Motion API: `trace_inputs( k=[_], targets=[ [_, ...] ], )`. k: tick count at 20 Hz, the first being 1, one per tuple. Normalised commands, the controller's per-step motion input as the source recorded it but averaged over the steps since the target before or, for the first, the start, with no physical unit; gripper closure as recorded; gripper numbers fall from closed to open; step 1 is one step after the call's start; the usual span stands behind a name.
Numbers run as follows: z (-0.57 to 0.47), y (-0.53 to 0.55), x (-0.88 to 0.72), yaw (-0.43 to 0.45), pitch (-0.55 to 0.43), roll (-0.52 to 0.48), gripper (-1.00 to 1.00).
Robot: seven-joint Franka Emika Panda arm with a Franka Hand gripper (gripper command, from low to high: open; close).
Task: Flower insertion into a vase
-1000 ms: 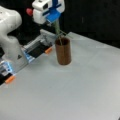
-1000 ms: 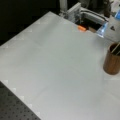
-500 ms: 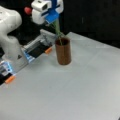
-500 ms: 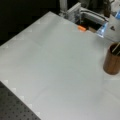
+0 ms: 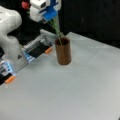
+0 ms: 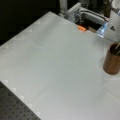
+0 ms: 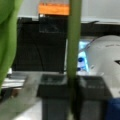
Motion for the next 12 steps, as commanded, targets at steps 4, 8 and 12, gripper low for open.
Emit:
trace_inputs(
  k=[4, 8, 12],
  targets=[
    [0.11, 0.01, 0.14, -0.086, 0.329, -0.016, 1.00],
    [0.09, 0.01, 0.22, -0.074, 0.418, -0.041, 1.00],
    [0.13, 0.05, 0.28, -0.051, 0.469, -0.056, 1.00]
  ],
)
